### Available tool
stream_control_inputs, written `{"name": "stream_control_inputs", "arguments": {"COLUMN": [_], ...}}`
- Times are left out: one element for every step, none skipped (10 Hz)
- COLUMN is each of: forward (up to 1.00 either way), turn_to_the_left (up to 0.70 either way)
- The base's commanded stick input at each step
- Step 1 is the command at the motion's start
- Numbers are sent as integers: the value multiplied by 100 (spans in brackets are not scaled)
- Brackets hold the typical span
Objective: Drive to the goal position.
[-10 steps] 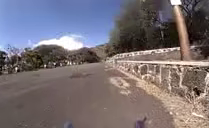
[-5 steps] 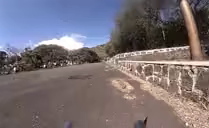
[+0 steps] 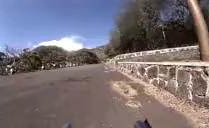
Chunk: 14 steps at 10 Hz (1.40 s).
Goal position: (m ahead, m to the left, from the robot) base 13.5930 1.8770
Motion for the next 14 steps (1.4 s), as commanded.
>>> {"name": "stream_control_inputs", "arguments": {"forward": [50,50,50,50,50,50,50,50,50,50,50,50,50,50], "turn_to_the_left": [-5,-2,0,0,0,0,0,0,0,0,0,0,-50,-50]}}
